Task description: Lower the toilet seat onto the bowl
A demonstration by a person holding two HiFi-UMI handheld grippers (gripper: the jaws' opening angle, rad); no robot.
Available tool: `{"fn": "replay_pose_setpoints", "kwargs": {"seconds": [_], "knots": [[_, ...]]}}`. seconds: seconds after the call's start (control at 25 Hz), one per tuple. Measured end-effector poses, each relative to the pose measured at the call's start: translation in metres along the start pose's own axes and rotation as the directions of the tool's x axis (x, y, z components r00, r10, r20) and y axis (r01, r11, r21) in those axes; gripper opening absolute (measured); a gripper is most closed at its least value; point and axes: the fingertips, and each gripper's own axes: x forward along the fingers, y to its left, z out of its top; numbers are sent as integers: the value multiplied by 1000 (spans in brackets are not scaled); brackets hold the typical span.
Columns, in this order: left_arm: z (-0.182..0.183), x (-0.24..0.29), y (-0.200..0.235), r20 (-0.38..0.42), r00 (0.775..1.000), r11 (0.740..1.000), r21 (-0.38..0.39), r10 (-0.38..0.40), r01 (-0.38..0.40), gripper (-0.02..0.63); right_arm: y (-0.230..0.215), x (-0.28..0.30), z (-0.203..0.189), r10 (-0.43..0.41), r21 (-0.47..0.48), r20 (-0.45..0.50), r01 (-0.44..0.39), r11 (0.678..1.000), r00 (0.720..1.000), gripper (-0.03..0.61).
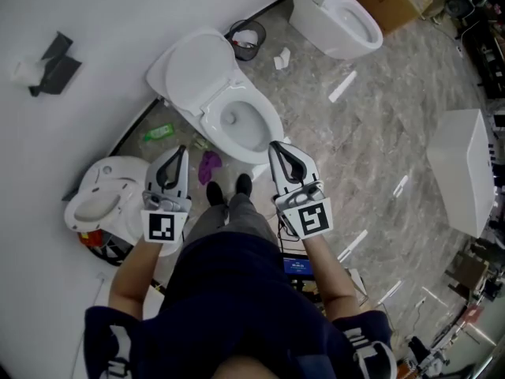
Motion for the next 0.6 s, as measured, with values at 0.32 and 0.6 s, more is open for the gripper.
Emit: {"fn": "replay_pose_setpoints", "kwargs": {"seconds": [0.32, 0.6], "knots": [[20, -14, 12, 29, 999, 1000, 4, 26, -26, 25, 10, 1, 23, 15, -40, -1, -15, 999, 1000, 21], [34, -25, 20, 57, 998, 999, 24, 41, -42, 25, 15, 1, 40, 7, -47, 9, -6, 999, 1000, 20]]}}
